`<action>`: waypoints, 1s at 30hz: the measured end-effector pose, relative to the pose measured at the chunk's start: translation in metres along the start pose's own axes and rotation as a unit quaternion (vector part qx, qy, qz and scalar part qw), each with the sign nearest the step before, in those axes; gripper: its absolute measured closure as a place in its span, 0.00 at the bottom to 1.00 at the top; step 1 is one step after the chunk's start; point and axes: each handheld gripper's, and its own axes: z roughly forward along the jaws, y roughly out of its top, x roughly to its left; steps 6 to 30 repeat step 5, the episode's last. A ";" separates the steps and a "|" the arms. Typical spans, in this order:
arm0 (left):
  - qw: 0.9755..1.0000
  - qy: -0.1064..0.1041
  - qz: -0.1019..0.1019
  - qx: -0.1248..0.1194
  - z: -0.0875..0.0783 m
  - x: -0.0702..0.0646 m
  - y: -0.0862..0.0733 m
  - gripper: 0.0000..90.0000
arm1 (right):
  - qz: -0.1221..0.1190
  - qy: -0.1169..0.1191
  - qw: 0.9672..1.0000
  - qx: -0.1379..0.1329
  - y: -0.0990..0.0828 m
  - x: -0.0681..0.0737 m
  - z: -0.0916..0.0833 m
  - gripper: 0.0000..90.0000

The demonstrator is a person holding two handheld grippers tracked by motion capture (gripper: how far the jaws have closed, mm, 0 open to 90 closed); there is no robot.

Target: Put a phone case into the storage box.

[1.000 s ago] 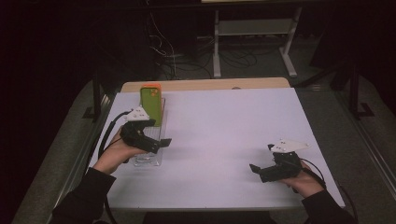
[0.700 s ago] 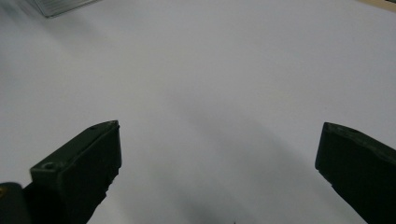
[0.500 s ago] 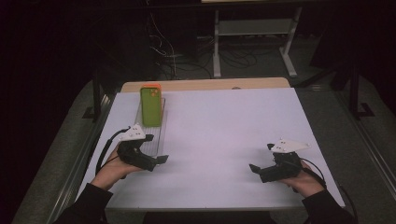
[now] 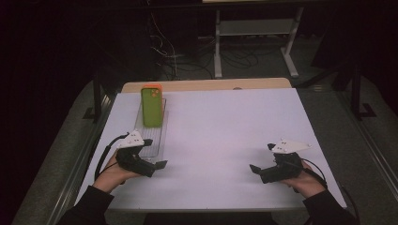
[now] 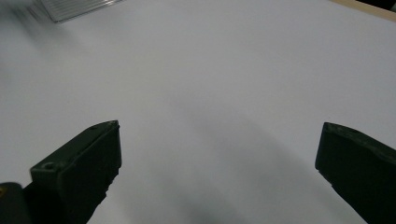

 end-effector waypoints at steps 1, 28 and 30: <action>1.000 0.000 -0.003 -0.001 0.000 0.000 0.000 0.00 | 0.001 0.000 1.000 0.000 0.000 0.000 0.000 0.00; 1.000 -0.002 0.002 0.002 0.001 0.000 -0.001 0.00 | -0.001 0.000 1.000 0.000 0.000 0.000 0.000 0.00; 1.000 -0.002 0.002 0.002 0.001 0.000 -0.001 0.00 | -0.001 0.000 1.000 0.000 0.000 0.000 0.000 0.00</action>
